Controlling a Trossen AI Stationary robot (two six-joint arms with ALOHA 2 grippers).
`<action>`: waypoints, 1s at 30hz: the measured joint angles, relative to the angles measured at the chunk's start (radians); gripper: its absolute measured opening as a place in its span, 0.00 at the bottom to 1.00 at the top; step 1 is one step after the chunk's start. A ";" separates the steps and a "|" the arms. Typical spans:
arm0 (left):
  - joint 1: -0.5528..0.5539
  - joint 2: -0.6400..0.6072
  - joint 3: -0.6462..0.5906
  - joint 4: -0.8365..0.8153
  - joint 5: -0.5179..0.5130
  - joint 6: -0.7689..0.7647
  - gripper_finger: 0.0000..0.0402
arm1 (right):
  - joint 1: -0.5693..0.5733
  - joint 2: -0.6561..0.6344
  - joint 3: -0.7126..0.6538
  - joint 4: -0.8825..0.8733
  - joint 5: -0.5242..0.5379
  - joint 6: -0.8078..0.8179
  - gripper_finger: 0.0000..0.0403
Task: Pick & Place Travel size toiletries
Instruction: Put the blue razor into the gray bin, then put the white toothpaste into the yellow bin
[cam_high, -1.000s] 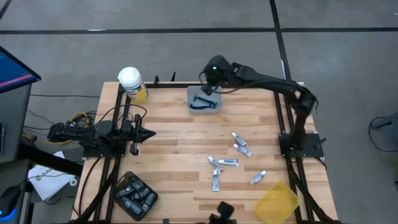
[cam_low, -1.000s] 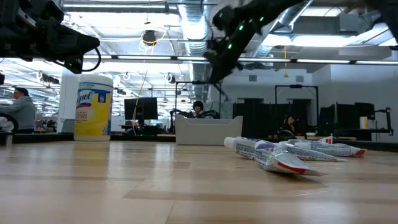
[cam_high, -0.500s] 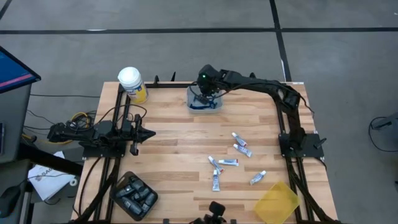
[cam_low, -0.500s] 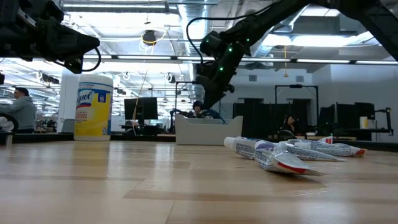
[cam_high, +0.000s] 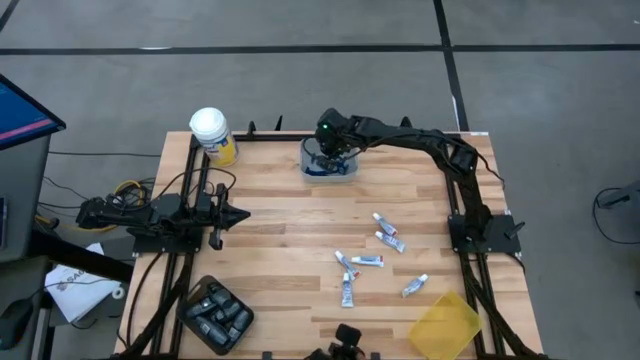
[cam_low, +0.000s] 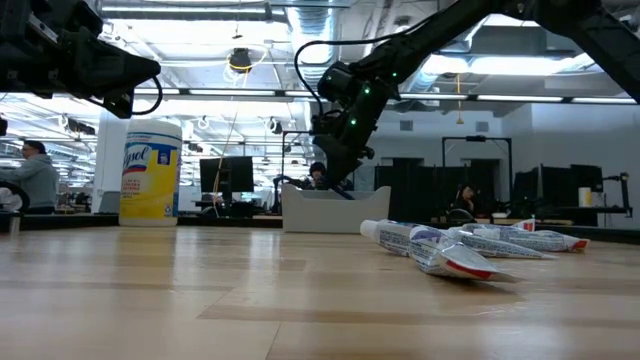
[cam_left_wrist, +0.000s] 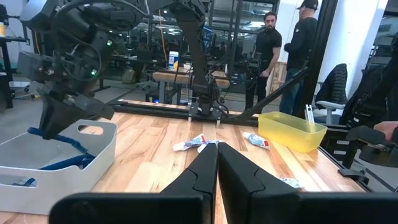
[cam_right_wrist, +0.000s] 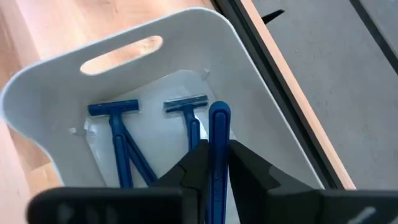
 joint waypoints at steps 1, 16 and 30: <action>0.000 0.000 0.000 0.000 0.000 0.000 0.02 | -0.001 0.000 0.000 0.000 0.000 0.001 0.14; 0.000 0.000 0.000 0.000 0.000 0.000 0.02 | 0.008 -0.018 0.364 -0.401 -0.095 0.000 0.62; 0.000 0.000 0.000 0.000 0.000 0.000 0.02 | 0.195 -0.303 0.406 -1.012 -0.070 0.224 0.58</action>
